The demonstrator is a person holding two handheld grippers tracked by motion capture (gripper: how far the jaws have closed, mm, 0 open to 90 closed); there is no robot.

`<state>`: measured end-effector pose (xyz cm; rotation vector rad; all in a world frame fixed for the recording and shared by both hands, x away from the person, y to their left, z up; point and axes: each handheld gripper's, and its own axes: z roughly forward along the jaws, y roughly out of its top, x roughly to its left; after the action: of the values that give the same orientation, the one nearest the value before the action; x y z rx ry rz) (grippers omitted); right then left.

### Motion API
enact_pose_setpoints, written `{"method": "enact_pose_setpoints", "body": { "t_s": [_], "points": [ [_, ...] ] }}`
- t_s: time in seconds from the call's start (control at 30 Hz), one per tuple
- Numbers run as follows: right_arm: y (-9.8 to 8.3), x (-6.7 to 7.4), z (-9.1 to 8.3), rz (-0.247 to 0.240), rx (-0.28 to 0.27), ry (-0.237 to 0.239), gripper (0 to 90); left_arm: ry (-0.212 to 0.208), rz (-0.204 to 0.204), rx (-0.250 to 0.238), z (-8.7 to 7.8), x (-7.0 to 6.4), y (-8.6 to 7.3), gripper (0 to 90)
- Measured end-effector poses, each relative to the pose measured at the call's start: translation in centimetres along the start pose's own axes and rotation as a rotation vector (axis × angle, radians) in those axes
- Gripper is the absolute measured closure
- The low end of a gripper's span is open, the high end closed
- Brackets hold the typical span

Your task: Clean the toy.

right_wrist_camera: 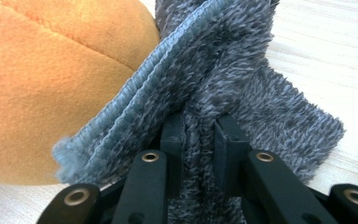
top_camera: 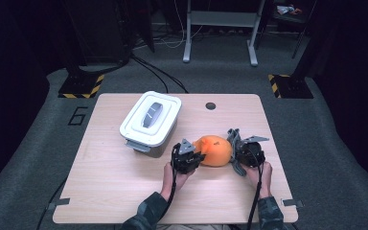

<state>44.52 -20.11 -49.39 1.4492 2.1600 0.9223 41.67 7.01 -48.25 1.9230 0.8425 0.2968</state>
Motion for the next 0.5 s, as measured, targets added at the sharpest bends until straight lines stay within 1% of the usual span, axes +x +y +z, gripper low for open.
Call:
{"method": "enact_pose_setpoints", "body": {
  "t_s": [0.03, 0.1, 0.17, 0.23, 0.27, 0.37, 0.43, 0.47, 0.5],
  "points": [
    [0.1, 0.0, -0.1, -0.001, -0.005, -0.006, 76.3, 0.003, 0.005, 0.002, 0.0, 0.0, 0.0, 82.0],
    [0.2, -0.1, -0.8, -0.009, -0.022, -0.014, 76.8, 0.003, -0.003, 0.001, -0.1, 0.0, 0.0, 82.0],
    [0.6, 0.0, -1.7, -0.018, -0.039, -0.021, 77.4, 0.004, -0.007, 0.001, -0.1, 0.0, 0.1, 82.1],
    [1.1, 0.2, -2.9, -0.02, -0.073, -0.031, 77.6, 0.004, -0.003, 0.007, -0.1, 0.0, 0.2, 82.0],
    [1.3, 0.3, -3.4, -0.029, -0.086, -0.029, 77.6, 0.004, -0.006, 0.008, -0.1, -0.1, 0.2, 82.0],
    [2.1, 0.9, -5.1, -0.055, -0.133, -0.022, 78.4, 0.005, 0.002, 0.016, -0.2, -0.1, 0.3, 82.0],
    [2.6, 1.4, -5.8, -0.078, -0.148, -0.017, 78.8, 0.005, 0.002, 0.014, -0.1, 0.0, 0.3, 82.0],
    [2.8, 1.7, -6.1, -0.085, -0.165, -0.009, 78.8, 0.005, 0.002, 0.014, -0.1, 0.0, 0.4, 82.0],
    [3.0, 1.9, -6.3, -0.091, -0.163, 0.003, 78.7, 0.007, 0.002, 0.011, -0.1, 0.0, 0.4, 82.0]
  ]
}}
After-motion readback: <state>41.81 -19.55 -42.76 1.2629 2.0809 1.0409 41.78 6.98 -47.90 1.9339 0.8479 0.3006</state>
